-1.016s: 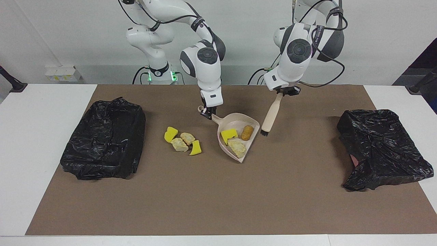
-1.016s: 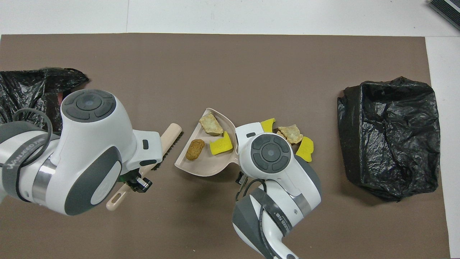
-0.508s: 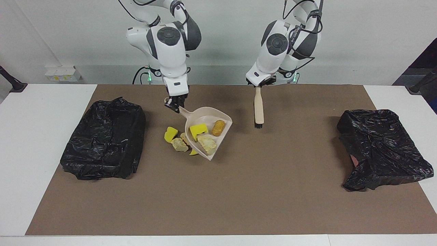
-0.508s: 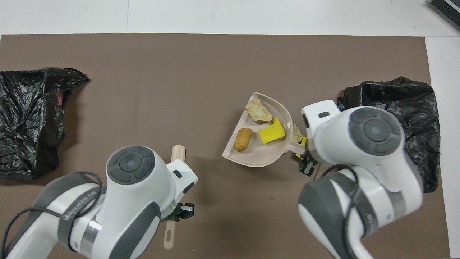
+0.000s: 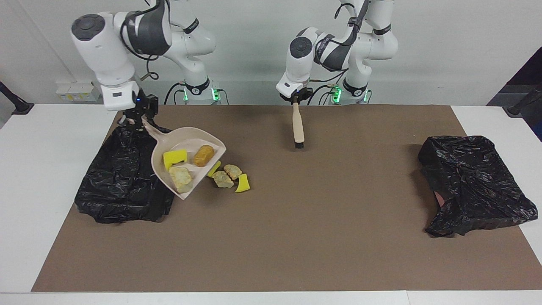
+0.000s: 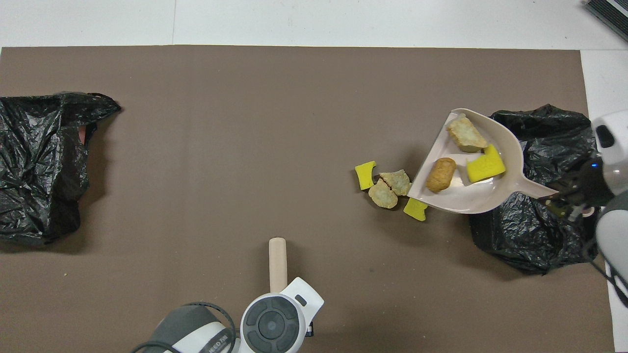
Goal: Sweep and dump trash in bin
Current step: 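Carry the dustpan to the black bag with the right gripper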
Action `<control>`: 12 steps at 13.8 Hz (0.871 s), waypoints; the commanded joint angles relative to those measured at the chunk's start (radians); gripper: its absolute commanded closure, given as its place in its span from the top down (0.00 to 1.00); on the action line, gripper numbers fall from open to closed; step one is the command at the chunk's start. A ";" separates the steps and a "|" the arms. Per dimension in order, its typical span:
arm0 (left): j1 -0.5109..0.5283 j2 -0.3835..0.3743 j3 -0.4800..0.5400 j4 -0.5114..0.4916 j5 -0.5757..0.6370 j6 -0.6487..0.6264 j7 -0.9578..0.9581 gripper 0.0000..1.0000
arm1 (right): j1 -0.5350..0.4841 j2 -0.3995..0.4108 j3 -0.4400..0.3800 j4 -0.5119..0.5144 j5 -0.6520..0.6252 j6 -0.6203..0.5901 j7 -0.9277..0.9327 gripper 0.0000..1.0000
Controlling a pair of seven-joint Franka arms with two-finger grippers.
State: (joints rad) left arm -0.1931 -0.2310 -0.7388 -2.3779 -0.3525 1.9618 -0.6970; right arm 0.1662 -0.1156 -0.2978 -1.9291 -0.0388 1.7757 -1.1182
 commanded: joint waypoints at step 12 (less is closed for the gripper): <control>-0.031 -0.025 -0.099 -0.119 -0.164 0.190 -0.035 1.00 | 0.021 0.056 -0.143 0.082 -0.436 0.093 -0.554 0.00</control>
State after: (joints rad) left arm -0.2192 -0.2319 -0.8446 -2.4720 -0.4942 2.1434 -0.7433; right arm 0.1904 -0.0677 -0.4860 -1.8612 -0.4138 1.8629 -1.6254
